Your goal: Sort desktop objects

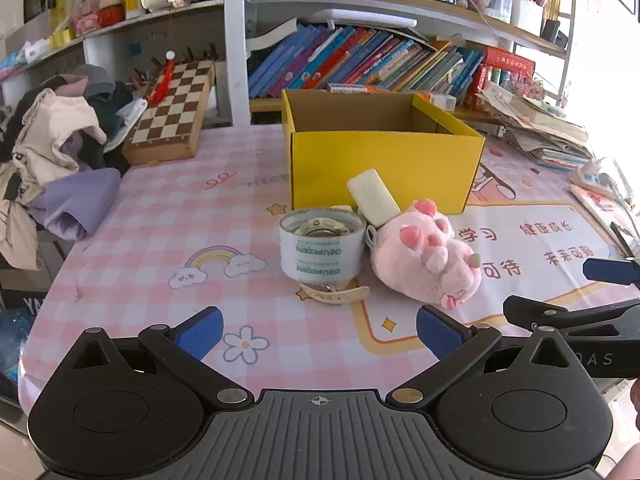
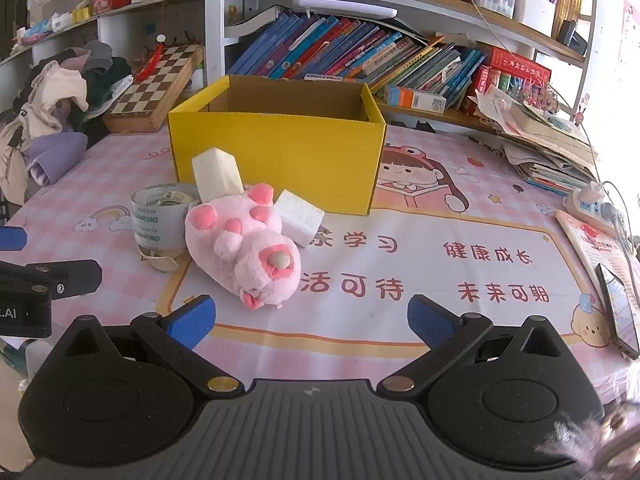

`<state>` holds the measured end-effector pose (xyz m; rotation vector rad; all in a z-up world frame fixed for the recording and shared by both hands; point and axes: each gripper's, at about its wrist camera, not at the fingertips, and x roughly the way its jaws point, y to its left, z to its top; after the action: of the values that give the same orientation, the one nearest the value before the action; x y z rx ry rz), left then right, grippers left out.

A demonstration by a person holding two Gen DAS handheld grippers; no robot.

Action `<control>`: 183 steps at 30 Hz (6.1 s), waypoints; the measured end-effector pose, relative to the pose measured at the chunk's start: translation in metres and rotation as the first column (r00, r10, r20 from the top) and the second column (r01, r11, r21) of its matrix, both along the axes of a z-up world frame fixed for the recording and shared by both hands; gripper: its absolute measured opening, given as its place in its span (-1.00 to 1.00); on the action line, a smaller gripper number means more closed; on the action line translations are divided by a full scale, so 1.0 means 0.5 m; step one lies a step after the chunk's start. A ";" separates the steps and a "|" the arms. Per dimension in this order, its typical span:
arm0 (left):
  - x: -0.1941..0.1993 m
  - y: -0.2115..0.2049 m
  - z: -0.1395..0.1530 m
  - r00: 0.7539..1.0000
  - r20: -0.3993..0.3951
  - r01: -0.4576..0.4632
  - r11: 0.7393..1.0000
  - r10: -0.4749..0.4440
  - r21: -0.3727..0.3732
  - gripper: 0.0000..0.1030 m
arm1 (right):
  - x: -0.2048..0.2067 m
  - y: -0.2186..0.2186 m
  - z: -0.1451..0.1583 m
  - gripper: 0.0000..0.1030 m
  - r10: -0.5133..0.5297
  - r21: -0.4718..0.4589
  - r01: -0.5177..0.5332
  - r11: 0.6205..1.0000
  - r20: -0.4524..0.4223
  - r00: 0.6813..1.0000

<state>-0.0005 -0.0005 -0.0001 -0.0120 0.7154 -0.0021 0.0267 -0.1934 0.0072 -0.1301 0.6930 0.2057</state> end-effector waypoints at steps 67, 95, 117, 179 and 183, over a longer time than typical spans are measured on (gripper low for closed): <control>0.005 0.003 -0.016 0.996 -0.086 0.007 1.000 -0.007 0.005 1.00 | 0.011 0.009 -0.004 1.00 0.007 -0.009 -0.008 1.000 -0.041 0.999; 0.011 0.004 -0.021 0.994 -0.102 0.027 1.000 -0.027 0.000 1.00 | 0.015 0.013 -0.010 1.00 0.008 -0.011 -0.008 1.000 -0.060 0.998; 0.007 0.004 -0.014 0.994 -0.099 0.048 0.999 -0.048 -0.005 1.00 | 0.011 0.022 -0.004 1.00 0.031 -0.016 -0.032 0.999 -0.058 0.998; -0.008 0.017 -0.004 0.994 -0.027 0.110 0.993 -0.109 0.040 1.00 | 0.010 0.055 0.024 0.96 0.070 -0.042 -0.072 0.997 -0.031 0.997; -0.006 0.016 -0.008 0.993 -0.043 0.116 0.993 -0.114 0.027 1.00 | 0.011 0.057 0.027 0.96 0.075 -0.056 -0.077 0.995 -0.031 0.997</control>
<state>-0.0036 0.0075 -0.0043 0.0573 0.7562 -0.1021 0.0320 -0.1649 0.0206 -0.2086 0.7237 0.2614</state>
